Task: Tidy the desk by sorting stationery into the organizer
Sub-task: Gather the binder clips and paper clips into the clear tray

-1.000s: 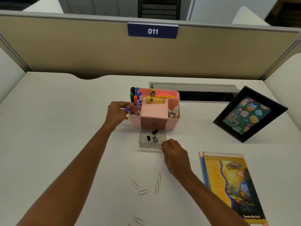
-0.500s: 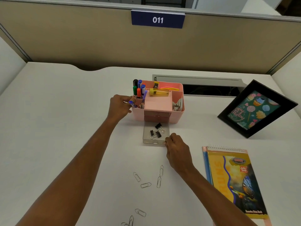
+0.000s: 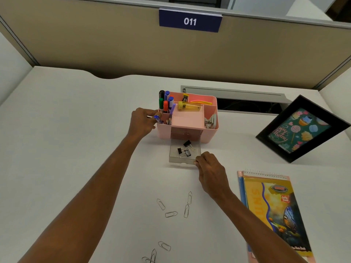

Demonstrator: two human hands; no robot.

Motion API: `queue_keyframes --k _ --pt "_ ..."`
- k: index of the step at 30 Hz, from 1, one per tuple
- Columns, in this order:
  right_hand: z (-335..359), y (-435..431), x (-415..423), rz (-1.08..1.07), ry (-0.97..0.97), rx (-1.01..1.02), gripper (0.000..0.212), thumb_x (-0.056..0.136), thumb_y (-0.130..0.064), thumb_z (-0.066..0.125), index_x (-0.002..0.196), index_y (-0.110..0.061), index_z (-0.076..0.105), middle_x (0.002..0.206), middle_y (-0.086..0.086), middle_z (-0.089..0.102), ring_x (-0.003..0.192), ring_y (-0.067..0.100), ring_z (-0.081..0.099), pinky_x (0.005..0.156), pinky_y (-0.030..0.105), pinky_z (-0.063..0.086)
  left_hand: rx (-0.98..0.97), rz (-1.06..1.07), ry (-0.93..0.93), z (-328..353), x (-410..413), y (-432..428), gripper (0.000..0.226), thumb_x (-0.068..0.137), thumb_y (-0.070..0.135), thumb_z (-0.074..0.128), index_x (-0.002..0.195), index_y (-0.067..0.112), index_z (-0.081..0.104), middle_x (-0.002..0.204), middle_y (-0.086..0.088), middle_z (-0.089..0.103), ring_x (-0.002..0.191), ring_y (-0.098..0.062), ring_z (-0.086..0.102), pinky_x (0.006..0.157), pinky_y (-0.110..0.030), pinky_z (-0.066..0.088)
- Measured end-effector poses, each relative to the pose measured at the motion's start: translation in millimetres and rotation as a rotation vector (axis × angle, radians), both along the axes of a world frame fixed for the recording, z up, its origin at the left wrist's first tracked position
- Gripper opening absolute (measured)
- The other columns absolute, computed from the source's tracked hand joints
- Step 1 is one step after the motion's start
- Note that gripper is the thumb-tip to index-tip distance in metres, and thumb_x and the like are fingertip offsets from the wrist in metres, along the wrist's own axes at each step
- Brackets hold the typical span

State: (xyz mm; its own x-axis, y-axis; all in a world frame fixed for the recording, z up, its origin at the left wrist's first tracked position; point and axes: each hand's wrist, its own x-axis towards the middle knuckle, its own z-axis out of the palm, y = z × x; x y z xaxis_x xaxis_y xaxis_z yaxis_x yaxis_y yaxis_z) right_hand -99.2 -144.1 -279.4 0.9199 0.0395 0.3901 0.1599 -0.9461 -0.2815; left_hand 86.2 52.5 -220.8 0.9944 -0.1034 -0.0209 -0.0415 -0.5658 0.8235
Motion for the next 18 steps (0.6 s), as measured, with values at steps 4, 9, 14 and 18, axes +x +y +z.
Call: queue_keyframes --k 4,9,14,18 --pt "0 1 3 -0.011 -0.012 0.009 0.025 0.065 -0.003 0.084 0.087 -0.002 0.071 0.081 0.013 0.068 0.066 0.024 0.066 0.059 0.027 0.057 0.001 0.003 0.009 -1 0 0 0.023 0.087 0.014 0.065 0.107 0.004 0.07 0.114 -0.015 0.067 0.087 -0.027 0.064 0.056 -0.019 0.049" --pt "-4 -2 18 -0.022 -0.025 0.027 0.016 0.077 -0.008 0.076 0.091 -0.003 0.07 0.084 0.012 0.069 0.066 0.024 0.067 0.061 0.03 0.058 -0.004 0.016 0.012 -1 0 0 0.023 0.087 0.015 0.065 0.106 0.004 0.071 0.113 -0.015 0.068 0.078 -0.019 0.06 0.055 -0.019 0.049" --pt "-4 -4 36 -0.108 -0.043 0.078 0.031 0.084 -0.027 0.065 0.106 -0.011 0.051 0.092 0.016 0.072 0.064 0.028 0.071 0.062 0.038 0.06 -0.036 0.022 0.003 -2 0 0 0.023 0.088 0.016 0.064 0.106 0.005 0.071 0.113 -0.014 0.068 0.078 -0.019 0.061 0.055 -0.021 0.052" --pt "-5 -5 46 -0.193 -0.066 0.024 0.031 0.086 -0.039 0.056 0.097 -0.01 0.052 0.085 0.016 0.073 0.051 0.026 0.068 0.051 0.033 0.058 -0.066 0.033 0.005 -4 -1 1 0.021 0.088 0.017 0.064 0.104 0.006 0.072 0.112 -0.013 0.068 0.078 -0.02 0.063 0.059 -0.027 0.055"
